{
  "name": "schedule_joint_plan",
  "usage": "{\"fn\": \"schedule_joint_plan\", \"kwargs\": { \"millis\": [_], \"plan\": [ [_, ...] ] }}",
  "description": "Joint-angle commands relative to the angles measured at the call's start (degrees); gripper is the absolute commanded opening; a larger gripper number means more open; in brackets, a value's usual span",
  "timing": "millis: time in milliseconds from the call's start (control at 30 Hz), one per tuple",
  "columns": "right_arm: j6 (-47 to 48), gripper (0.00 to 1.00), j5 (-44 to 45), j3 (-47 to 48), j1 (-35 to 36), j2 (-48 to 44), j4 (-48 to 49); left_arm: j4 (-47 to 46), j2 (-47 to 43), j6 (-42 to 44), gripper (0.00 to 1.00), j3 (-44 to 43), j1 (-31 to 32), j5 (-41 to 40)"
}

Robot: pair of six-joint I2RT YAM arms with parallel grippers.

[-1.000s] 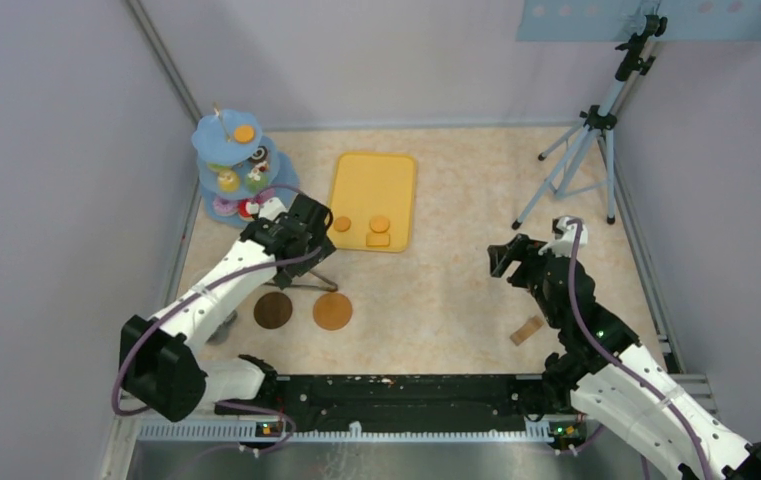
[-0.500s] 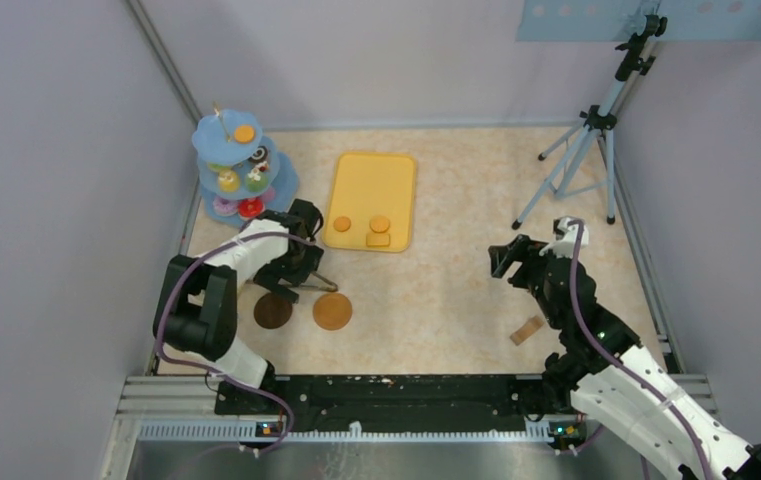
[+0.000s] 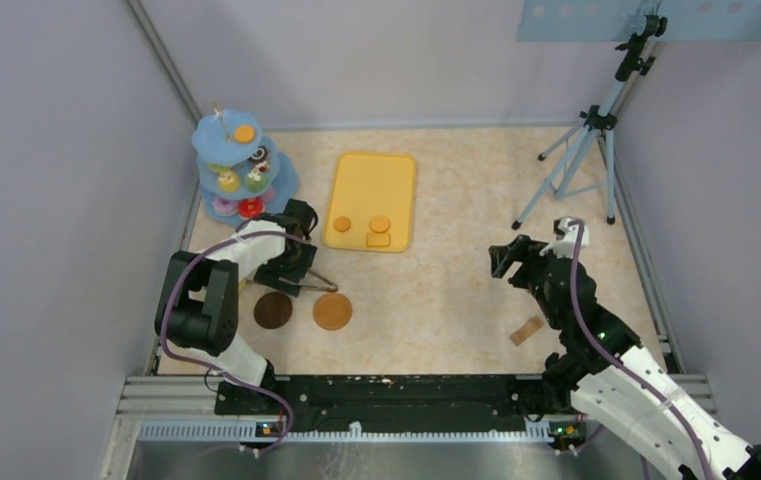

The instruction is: Serve the afternoon tea

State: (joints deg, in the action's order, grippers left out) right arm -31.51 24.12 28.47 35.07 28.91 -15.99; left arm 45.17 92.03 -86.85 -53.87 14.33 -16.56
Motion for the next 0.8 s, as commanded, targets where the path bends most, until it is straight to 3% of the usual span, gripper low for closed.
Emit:
{"fn": "schedule_joint_plan", "kwargs": {
  "millis": [0, 200, 533, 667, 767],
  "plan": [
    [0.5, 0.74, 0.7, 0.5, -0.3, -0.2, 0.6, -3.0, 0.5, -1.1, 0.79, 0.0, -0.3, -2.1],
    [0.3, 0.74, 0.8, 0.4, -0.3, -0.6, 0.5, -1.2, -3.6, -0.3, 0.61, 1.0, 0.2, -1.5],
    [-0.2, 0.74, 0.1, 0.1, -0.3, -0.2, 1.3, 0.8, -12.6, 1.2, 0.54, 1.5, 2.7, 1.6],
    [-0.3, 0.74, 0.3, -0.3, -0.2, -0.2, 1.4, 3.7, -13.3, 1.4, 0.55, -2.0, 8.3, -1.1],
    [-0.3, 0.74, 0.3, -0.5, -0.3, -0.1, 1.5, 8.8, -12.3, 0.3, 0.57, -7.1, 17.2, -7.7]
  ]
}}
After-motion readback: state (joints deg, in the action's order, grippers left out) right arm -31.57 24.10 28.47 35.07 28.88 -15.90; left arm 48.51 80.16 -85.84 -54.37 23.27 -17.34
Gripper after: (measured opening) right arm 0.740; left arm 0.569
